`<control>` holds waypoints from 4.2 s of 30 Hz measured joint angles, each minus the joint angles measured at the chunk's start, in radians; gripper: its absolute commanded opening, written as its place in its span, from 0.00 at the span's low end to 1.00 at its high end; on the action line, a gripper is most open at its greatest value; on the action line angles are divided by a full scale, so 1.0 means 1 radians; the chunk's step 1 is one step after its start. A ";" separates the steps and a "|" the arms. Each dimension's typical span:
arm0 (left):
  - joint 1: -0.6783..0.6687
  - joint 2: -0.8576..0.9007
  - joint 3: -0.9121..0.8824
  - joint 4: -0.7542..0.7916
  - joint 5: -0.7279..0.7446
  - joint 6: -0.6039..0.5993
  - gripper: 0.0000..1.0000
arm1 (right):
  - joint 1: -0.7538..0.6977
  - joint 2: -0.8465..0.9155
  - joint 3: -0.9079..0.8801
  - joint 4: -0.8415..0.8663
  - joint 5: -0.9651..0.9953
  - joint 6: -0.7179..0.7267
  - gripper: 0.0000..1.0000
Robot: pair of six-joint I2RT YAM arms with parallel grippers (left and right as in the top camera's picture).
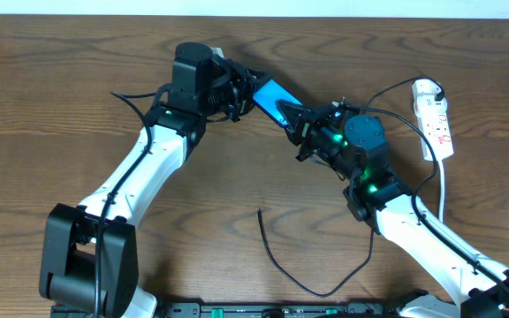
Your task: Plug charger to phone and switch on socket
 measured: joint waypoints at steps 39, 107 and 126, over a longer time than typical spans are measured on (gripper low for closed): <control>0.008 0.000 0.000 -0.005 -0.007 0.003 0.07 | 0.004 0.000 0.001 0.007 0.008 0.011 0.99; 0.623 0.000 0.000 -0.303 0.580 0.785 0.08 | -0.094 0.000 0.423 -1.198 0.100 -1.083 0.99; 0.623 0.000 0.000 -0.303 0.581 0.785 0.08 | 0.172 0.333 0.425 -1.220 0.142 -1.128 0.99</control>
